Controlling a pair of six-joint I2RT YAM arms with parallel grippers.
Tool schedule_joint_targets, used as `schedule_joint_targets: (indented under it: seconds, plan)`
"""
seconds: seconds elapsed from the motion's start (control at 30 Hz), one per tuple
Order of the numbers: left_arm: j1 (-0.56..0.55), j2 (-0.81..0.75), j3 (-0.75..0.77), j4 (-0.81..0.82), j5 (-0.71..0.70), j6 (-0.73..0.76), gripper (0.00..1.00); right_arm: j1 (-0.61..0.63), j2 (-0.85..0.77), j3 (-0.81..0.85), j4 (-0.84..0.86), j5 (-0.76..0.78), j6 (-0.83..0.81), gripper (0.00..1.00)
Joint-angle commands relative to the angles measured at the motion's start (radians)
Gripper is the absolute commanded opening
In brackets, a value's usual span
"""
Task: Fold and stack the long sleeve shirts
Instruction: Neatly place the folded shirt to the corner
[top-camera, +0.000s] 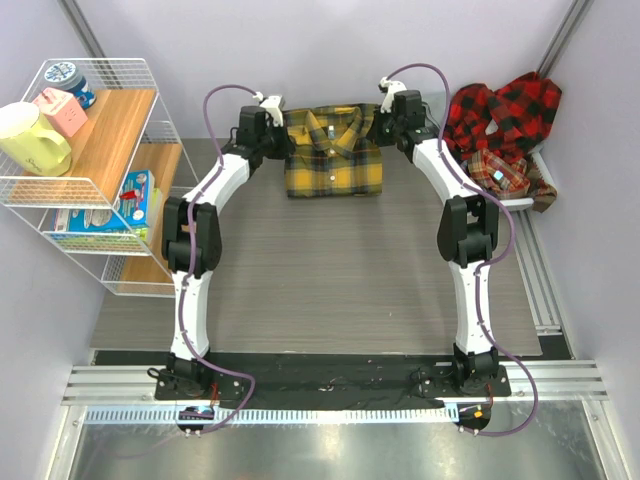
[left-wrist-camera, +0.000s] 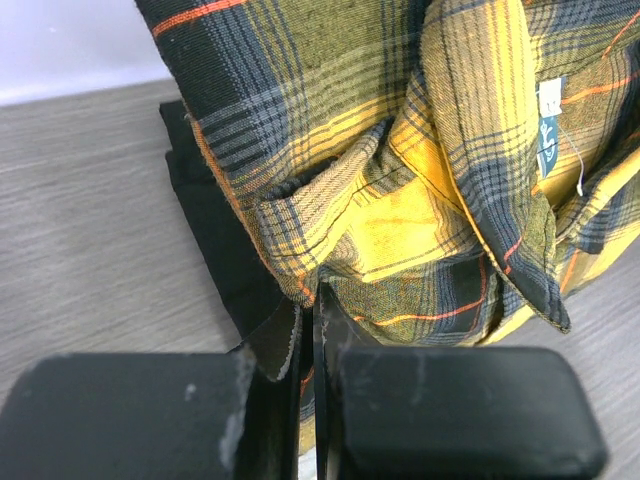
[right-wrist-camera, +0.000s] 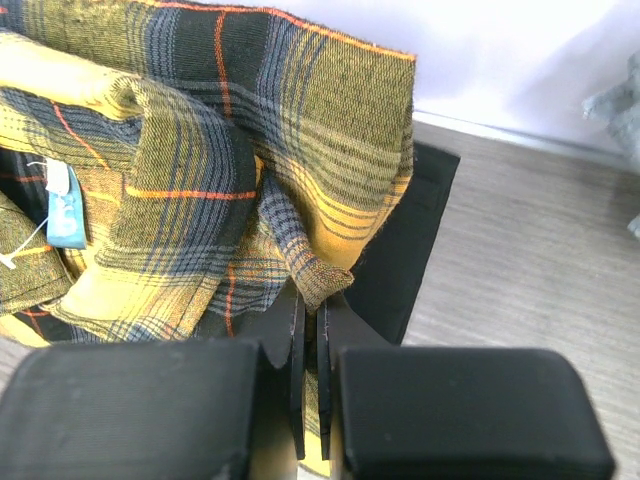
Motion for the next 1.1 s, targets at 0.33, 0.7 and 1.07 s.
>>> schedule_joint_targets:
  seconds: [0.33,0.7,1.07]
  plan:
    - [0.017,0.110,0.143,0.091,-0.038,0.009,0.00,-0.011,0.100,0.106,0.158,0.063,-0.022,0.01]
    - [0.021,0.236,0.250,0.137,-0.080,0.006,0.00,-0.011,0.204,0.163,0.269,0.102,-0.040,0.09]
    - [0.058,0.099,0.317,0.102,-0.137,0.046,1.00,-0.014,0.057,0.154,0.362,0.147,-0.129,0.95]
